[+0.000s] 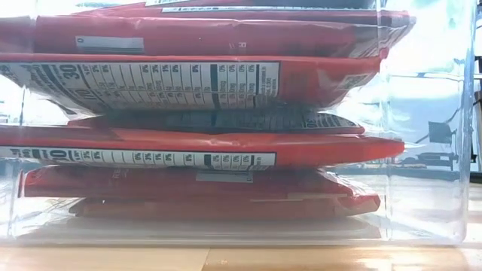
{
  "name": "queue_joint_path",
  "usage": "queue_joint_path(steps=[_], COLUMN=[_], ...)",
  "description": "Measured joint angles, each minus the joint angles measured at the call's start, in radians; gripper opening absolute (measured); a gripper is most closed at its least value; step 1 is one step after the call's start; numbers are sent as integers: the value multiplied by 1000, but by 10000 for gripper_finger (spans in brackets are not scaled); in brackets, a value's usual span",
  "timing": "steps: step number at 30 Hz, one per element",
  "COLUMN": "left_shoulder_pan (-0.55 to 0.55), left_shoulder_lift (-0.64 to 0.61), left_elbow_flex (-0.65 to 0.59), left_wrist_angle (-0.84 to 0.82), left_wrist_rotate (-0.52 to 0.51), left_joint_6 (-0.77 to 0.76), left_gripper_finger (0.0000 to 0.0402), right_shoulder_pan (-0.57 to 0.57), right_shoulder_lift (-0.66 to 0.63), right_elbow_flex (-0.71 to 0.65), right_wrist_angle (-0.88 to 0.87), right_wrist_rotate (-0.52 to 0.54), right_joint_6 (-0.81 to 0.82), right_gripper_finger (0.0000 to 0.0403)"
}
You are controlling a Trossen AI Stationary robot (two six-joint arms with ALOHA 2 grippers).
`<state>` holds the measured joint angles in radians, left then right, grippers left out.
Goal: Sort popcorn bags into baskets
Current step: Return to Home Position
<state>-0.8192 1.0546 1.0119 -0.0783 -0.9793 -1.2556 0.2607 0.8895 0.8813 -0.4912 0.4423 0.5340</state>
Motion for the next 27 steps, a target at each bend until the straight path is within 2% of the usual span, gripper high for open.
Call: queue_joint_path(steps=[3, 5, 7, 9, 11, 14, 17, 22, 24, 25, 27], left_shoulder_pan=[0, 0, 0, 0, 6, 27, 47, 58, 58, 58, 59], left_shoulder_lift=[-118, -192, -265, -323, -390, -513, -648, -893, -995, -1046, -1047], left_elbow_flex=[1, 2, 1, 1, 1, -17, -90, -328, -448, -509, -606], left_wrist_angle=[102, 102, 82, 80, -4, -163, -185, -33, 28, 47, 139], left_wrist_rotate=[-19, 10, 10, -36, -34, 35, 144, 319, 344, 362, 357], left_joint_6=[290, 529, 723, 796, 905, 885, 871, 974, 1000, 1004, 1018], left_gripper_finger=[171, 171, 171, 171, 171, 171, 171, 171, 171, 171, 171], right_shoulder_pan=[8, 4, 4, 4, 4, -19, -43, -52, -53, -53, -57], right_shoulder_lift=[-81, -126, -177, -222, -281, -411, -567, -863, -884, -880, -869], right_elbow_flex=[76, 125, 165, 191, 196, 168, 101, -92, -169, -176, -202], right_wrist_angle=[-42, -98, -183, -232, -302, -326, -296, -163, -86, -108, -125], right_wrist_rotate=[1, 5, 8, 6, -26, -24, -22, -1, 17, 24, 32], right_joint_6=[-200, -359, -431, -430, -473, -437, -382, -292, -277, -266, -264], right_gripper_finger=[121, 123, 125, 126, 125, 123, 122, 125, 126, 126, 125])
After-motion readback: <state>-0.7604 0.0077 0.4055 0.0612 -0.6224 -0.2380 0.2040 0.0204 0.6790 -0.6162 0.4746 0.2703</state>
